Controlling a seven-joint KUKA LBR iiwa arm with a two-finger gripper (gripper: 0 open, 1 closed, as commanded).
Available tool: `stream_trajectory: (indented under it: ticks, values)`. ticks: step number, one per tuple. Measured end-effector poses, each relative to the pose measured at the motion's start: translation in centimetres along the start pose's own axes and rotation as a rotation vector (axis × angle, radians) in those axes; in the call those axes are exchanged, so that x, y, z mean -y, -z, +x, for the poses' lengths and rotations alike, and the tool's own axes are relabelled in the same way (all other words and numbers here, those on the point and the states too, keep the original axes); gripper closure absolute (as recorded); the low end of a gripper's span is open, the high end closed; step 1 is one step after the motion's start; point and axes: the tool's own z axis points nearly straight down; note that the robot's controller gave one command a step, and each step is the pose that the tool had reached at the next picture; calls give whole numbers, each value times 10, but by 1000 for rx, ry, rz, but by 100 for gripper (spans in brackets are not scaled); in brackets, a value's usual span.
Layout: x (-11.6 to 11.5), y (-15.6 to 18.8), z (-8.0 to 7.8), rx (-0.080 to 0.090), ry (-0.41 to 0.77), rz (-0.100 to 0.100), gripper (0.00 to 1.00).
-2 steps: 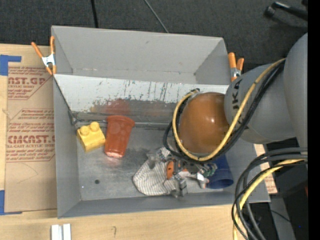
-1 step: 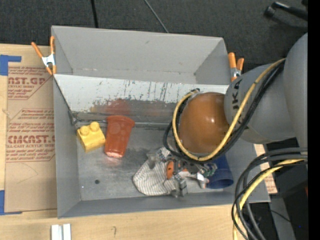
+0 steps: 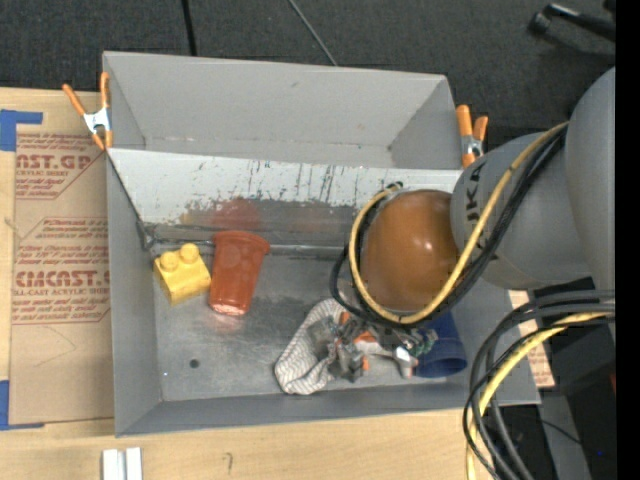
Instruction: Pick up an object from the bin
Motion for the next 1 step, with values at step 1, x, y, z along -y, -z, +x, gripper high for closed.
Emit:
stream_trajectory:
  ticks: [1]
  values:
    - [0, 0, 0, 0, 0, 0, 100]
